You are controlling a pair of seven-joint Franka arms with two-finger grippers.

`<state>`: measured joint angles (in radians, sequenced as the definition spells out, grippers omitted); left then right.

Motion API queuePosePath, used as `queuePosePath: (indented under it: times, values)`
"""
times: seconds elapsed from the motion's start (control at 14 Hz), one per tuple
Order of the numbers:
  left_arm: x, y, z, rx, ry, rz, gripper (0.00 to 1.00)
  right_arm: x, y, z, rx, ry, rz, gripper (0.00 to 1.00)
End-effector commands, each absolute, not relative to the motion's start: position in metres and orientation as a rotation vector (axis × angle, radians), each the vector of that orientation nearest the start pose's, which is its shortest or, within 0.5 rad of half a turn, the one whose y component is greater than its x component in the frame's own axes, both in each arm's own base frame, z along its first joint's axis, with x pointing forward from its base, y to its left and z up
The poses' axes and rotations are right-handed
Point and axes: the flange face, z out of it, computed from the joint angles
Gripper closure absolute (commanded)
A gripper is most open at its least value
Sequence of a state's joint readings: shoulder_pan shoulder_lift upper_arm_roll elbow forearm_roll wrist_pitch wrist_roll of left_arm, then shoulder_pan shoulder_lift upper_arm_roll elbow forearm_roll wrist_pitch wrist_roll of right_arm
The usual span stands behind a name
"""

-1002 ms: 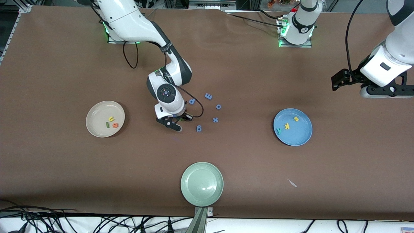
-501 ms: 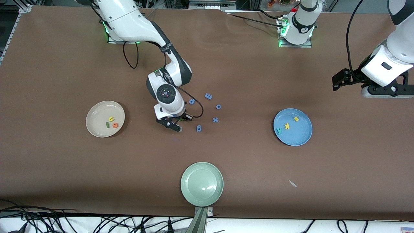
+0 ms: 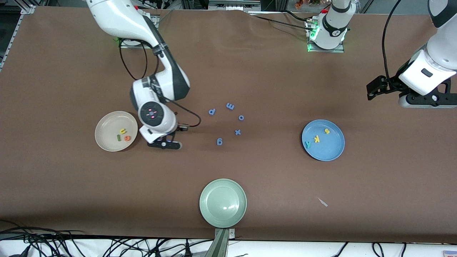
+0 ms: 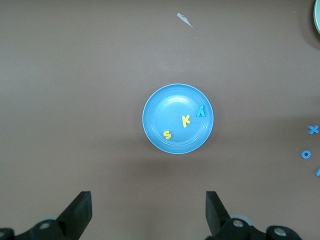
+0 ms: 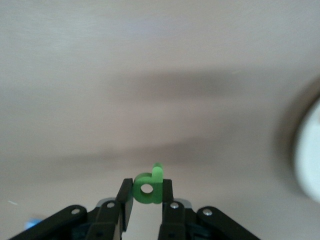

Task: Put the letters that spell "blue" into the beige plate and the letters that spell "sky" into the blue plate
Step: 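Carry the green d to the beige plate and open the right gripper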

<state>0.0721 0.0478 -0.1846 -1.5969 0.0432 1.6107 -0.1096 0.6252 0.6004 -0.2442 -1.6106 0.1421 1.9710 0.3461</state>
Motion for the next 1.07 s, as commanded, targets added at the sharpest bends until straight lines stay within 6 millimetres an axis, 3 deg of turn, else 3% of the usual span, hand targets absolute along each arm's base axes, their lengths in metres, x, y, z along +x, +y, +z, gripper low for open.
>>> queuePosePath:
  times: [0.0, 0.21, 0.36, 0.64, 0.72, 0.79, 0.86, 1.0]
  values:
    - [0.565, -0.058, 0.597, -3.127, 0.030, 0.038, 0.00, 0.609, 0.215, 0.285, -3.200, -0.187, 0.364, 0.94]
    - [0.565, -0.058, 0.597, -3.127, 0.030, 0.038, 0.00, 0.607, 0.154, 0.284, -3.189, -0.310, 0.356, 0.94]
    - [0.565, -0.058, 0.597, -3.127, 0.032, 0.038, 0.00, 0.593, 0.116, 0.270, -3.176, -0.403, 0.260, 0.94]
    - [0.565, -0.058, 0.597, -3.127, 0.030, 0.038, 0.00, 0.565, 0.072, 0.236, -3.178, -0.522, 0.141, 0.94]
    - [0.565, -0.058, 0.597, -3.127, 0.030, 0.038, 0.00, 0.563, 0.067, 0.232, -3.176, -0.559, 0.135, 0.82]
    - [0.565, -0.058, 0.597, -3.127, 0.030, 0.038, 0.00, 0.564, 0.068, 0.234, -3.178, -0.550, 0.129, 0.17]
    - [0.565, -0.058, 0.597, -3.127, 0.030, 0.038, 0.00, 0.570, 0.070, 0.242, -3.175, -0.556, 0.106, 0.00]
    - [0.565, -0.058, 0.597, -3.127, 0.030, 0.038, 0.00, 0.585, 0.080, 0.266, -3.168, -0.503, 0.168, 0.00]
